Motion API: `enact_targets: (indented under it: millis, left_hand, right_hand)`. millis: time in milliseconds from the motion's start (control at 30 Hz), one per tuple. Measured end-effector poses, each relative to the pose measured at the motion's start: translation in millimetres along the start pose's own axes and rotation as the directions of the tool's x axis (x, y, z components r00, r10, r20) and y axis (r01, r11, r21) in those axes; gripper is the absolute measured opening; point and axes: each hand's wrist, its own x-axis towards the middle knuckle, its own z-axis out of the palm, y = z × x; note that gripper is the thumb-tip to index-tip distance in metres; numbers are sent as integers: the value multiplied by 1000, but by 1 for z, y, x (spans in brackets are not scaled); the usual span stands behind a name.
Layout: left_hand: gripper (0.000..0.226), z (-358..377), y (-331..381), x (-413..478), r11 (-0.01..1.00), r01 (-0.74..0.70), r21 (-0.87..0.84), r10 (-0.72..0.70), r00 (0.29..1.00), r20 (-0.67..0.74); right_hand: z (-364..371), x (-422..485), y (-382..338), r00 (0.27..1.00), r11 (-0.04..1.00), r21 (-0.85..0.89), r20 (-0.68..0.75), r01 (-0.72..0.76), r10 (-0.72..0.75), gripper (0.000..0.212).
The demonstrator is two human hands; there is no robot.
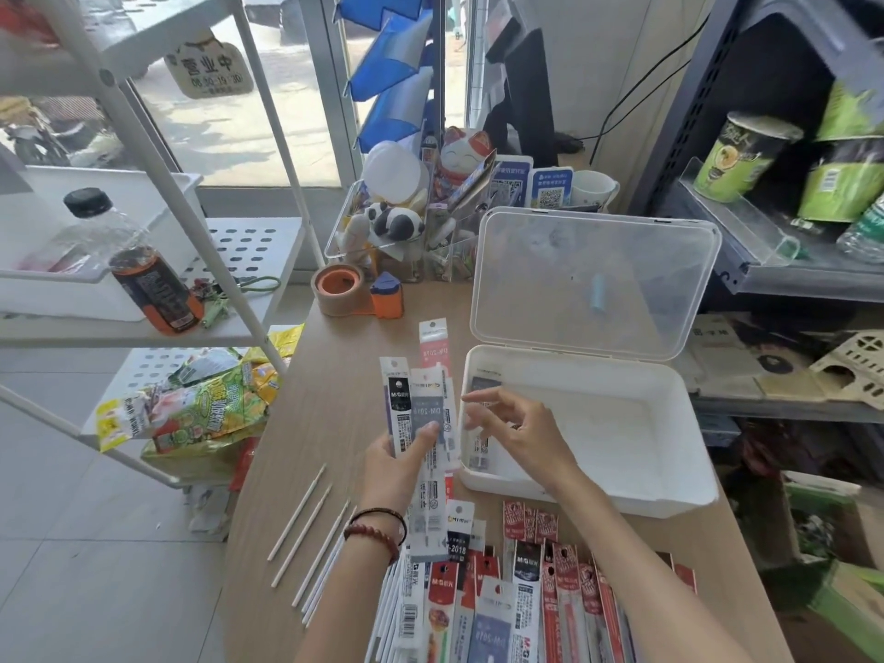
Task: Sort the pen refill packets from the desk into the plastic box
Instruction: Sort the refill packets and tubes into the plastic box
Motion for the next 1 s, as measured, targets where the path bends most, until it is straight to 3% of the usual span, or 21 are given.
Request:
enact_targets:
  millis: [200,433,633,733,900,1000]
  left_hand:
    - [13,7,-2,0,990,-49,135,37,995,89]
    - [6,10,-5,1,999,-43,32,40,995,87]
    - [13,5,-7,8,1000,-14,-4,14,999,-29]
    - [17,2,-7,8,997,34,-62,-38,997,-64]
    - [15,-1,-6,8,984,71,-162,-86,992,-88]
    - [17,-2,-8,6,984,74,-165,-87,993,-77]
  right_hand:
    - [-3,1,3,999,997,55,5,-48,48,29]
    - [-5,3,10,996,978,190,49,-88,80,31]
    - [-7,4,11,985,978,191,-131,-88,115,31]
    - [-9,7,17,969,986,95,-190,-140,156,25]
    - [-3,9,26,979,935,-293,-92,-199,180,30]
    - [-1,11,28,975,887,-405,-74,-222,210,35]
